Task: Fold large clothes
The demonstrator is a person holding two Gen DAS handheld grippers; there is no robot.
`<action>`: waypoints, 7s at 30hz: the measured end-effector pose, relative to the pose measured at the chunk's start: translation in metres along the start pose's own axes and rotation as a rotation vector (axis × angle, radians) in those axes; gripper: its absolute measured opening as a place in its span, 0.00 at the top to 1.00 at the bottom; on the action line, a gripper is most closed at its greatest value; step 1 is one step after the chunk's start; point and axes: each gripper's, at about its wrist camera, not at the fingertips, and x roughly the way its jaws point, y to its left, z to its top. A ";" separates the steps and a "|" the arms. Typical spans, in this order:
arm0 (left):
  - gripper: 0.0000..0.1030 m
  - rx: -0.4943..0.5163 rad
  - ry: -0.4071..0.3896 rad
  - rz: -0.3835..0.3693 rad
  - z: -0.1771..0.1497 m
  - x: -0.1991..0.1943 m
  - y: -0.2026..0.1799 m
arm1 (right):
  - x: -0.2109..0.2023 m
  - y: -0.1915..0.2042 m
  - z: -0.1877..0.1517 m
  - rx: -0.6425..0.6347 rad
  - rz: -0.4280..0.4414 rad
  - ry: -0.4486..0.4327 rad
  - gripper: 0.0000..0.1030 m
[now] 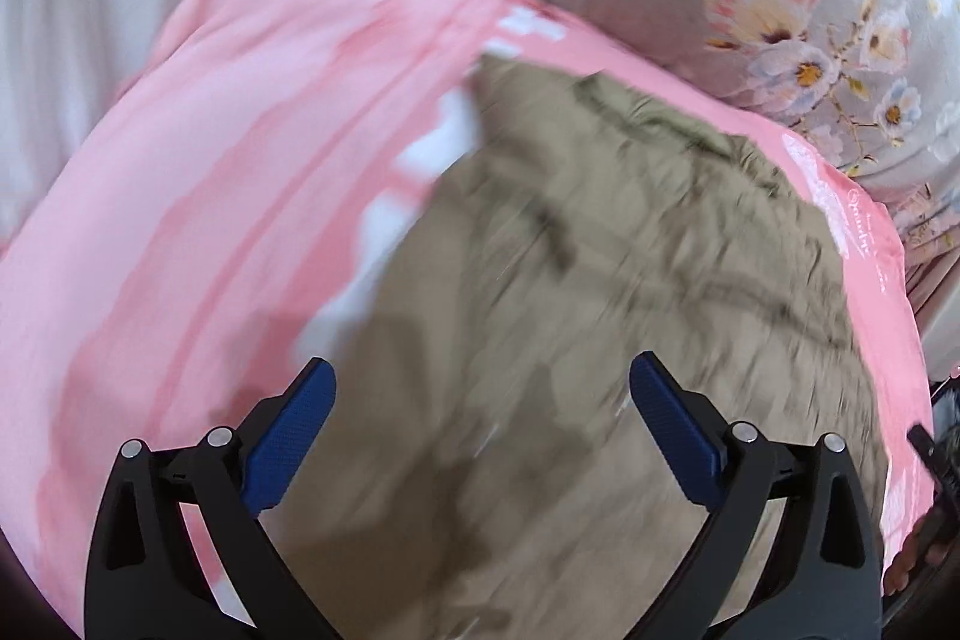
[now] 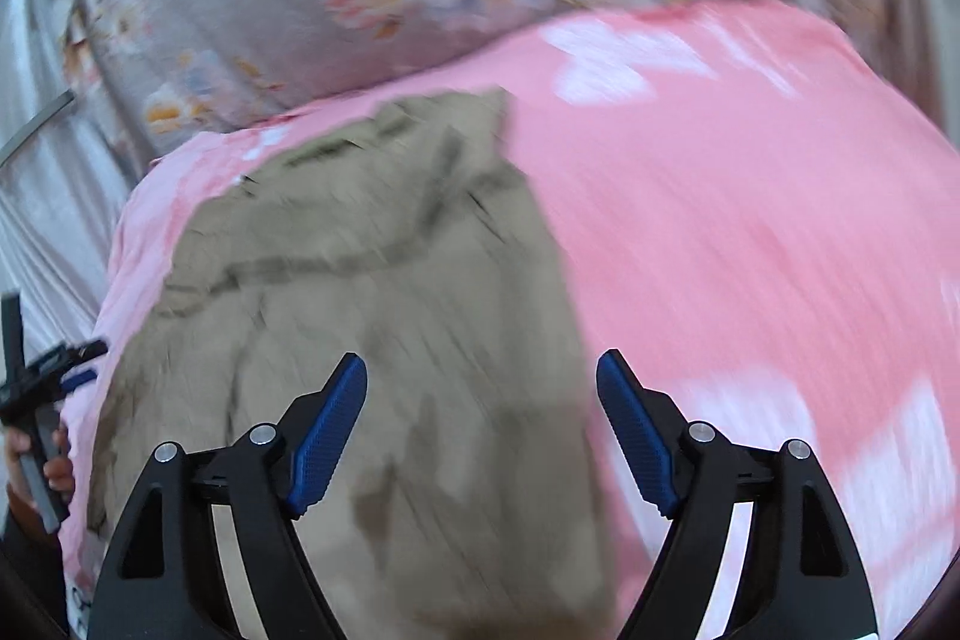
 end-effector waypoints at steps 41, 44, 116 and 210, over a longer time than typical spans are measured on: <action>0.98 -0.115 -0.343 -0.301 -0.112 -0.289 0.031 | -0.263 0.028 -0.083 -0.041 0.354 -0.556 0.95; 0.97 -0.078 -0.389 -0.278 -0.090 -0.297 0.021 | -0.260 0.030 -0.061 -0.037 0.353 -0.574 0.95; 0.85 -0.011 -0.092 0.180 0.008 0.055 -0.009 | 0.083 -0.004 0.031 0.260 0.100 -0.024 0.76; 0.27 0.255 -0.117 0.180 -0.077 0.017 -0.148 | 0.062 0.158 -0.056 -0.181 0.051 0.006 0.87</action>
